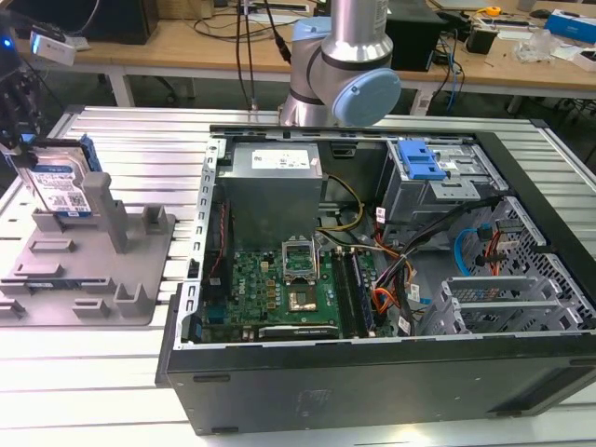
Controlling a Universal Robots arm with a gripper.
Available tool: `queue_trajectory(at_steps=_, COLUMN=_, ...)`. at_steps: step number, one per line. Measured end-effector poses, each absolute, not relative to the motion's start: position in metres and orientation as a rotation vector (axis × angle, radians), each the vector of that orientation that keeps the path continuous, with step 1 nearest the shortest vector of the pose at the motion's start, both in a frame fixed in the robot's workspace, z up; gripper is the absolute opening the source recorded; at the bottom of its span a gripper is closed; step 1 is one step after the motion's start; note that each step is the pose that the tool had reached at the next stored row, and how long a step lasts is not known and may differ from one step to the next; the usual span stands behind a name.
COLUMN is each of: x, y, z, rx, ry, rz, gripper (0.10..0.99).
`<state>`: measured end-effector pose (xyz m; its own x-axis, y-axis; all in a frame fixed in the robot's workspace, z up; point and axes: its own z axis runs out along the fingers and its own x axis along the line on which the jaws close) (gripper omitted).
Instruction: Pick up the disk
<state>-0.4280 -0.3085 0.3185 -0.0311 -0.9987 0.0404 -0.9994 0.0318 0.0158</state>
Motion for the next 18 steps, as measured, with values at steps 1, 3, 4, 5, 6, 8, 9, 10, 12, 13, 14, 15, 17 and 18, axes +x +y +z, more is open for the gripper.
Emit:
queue_trajectory(at_steps=1, x=-0.428, y=-0.309, z=0.327, rx=2.158, ry=-2.227, rz=0.026, gripper=0.365)
queue_trajectory(at_steps=3, x=-0.428, y=-0.309, z=0.338, rx=2.158, ry=-2.227, rz=0.026, gripper=0.365)
queue_trajectory(at_steps=4, x=-0.428, y=-0.309, z=0.343, rx=2.158, ry=-2.227, rz=0.026, gripper=0.365)
queue_trajectory(at_steps=5, x=-0.428, y=-0.310, z=0.351, rx=2.158, ry=-2.227, rz=0.026, gripper=0.365)
queue_trajectory(at_steps=6, x=-0.428, y=-0.310, z=0.356, rx=2.158, ry=-2.227, rz=0.026, gripper=0.365)
queue_trajectory(at_steps=8, x=-0.428, y=-0.310, z=0.365, rx=2.158, ry=-2.227, rz=0.026, gripper=0.365)
queue_trajectory(at_steps=9, x=-0.428, y=-0.310, z=0.371, rx=2.158, ry=-2.227, rz=0.026, gripper=0.365)
queue_trajectory(at_steps=10, x=-0.428, y=-0.310, z=0.377, rx=2.158, ry=-2.227, rz=0.026, gripper=0.365)
queue_trajectory(at_steps=12, x=-0.428, y=-0.310, z=0.391, rx=2.158, ry=-2.227, rz=0.026, gripper=0.365)
queue_trajectory(at_steps=13, x=-0.428, y=-0.310, z=0.399, rx=2.158, ry=-2.227, rz=0.026, gripper=0.365)
queue_trajectory(at_steps=14, x=-0.428, y=-0.310, z=0.407, rx=2.158, ry=-2.227, rz=0.026, gripper=0.365)
queue_trajectory(at_steps=15, x=-0.428, y=-0.310, z=0.411, rx=2.158, ry=-2.227, rz=0.026, gripper=0.365)
queue_trajectory(at_steps=17, x=-0.428, y=-0.310, z=0.422, rx=2.158, ry=-2.227, rz=0.026, gripper=0.365)
queue_trajectory(at_steps=18, x=-0.428, y=-0.311, z=0.427, rx=2.158, ry=-2.227, rz=0.026, gripper=0.365)
